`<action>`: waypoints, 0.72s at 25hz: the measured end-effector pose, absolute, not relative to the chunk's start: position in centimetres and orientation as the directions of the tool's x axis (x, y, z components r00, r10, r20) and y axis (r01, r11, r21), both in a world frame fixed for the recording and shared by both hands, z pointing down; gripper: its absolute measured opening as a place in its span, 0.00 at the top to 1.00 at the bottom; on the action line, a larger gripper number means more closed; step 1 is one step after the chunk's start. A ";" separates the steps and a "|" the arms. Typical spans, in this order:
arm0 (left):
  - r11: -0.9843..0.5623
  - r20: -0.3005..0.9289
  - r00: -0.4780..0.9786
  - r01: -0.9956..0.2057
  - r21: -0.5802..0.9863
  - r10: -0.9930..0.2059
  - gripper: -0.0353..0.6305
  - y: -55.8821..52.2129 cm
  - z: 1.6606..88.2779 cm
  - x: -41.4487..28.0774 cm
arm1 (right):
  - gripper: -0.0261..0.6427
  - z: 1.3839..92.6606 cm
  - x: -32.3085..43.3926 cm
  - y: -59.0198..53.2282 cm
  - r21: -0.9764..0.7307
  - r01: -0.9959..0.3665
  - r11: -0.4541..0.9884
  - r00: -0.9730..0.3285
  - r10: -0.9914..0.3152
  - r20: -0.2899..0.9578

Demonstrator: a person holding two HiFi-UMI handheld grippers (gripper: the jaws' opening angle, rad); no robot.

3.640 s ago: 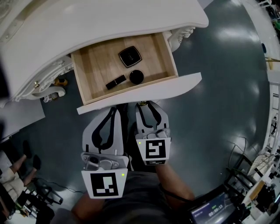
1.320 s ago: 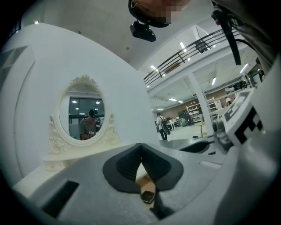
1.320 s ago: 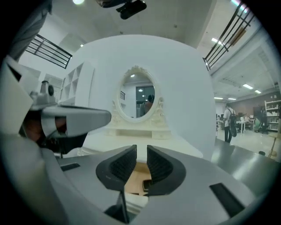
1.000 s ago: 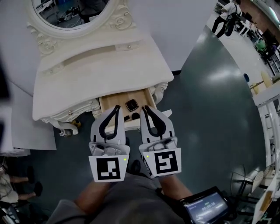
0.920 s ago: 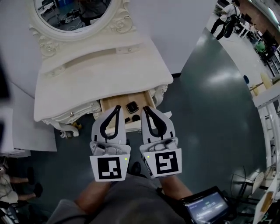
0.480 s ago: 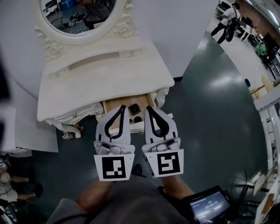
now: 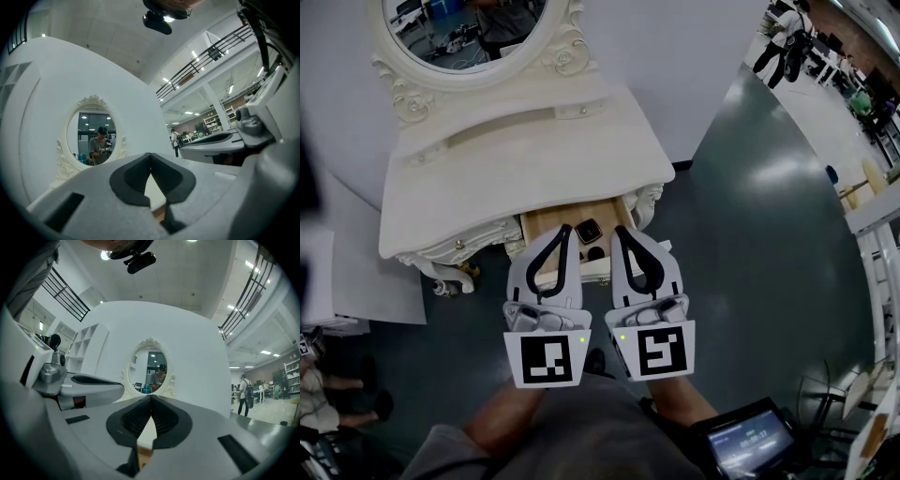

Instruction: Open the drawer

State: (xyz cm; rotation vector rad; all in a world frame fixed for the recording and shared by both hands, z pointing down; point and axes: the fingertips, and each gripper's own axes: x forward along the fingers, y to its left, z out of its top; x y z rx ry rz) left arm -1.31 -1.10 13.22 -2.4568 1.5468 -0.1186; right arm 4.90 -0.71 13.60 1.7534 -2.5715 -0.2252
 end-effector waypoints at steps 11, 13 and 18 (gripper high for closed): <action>-0.418 -0.046 0.441 -0.875 -0.245 -0.896 0.92 -1.6 13.5 -1.3 | 0.94 13.9 4.9 -1.2 0.127 -0.928 0.352 -0.361 -0.931 -0.056; -0.419 -0.047 0.442 -0.875 -0.243 -0.896 0.92 -1.7 13.6 -1.3 | 0.94 14.1 4.9 -1.3 0.126 -0.928 0.350 -0.359 -0.932 -0.053; -0.418 -0.050 0.443 -0.874 -0.249 -0.895 0.92 -1.9 13.6 -1.5 | 0.94 14.2 4.7 -1.5 0.126 -0.929 0.348 -0.356 -0.933 -0.055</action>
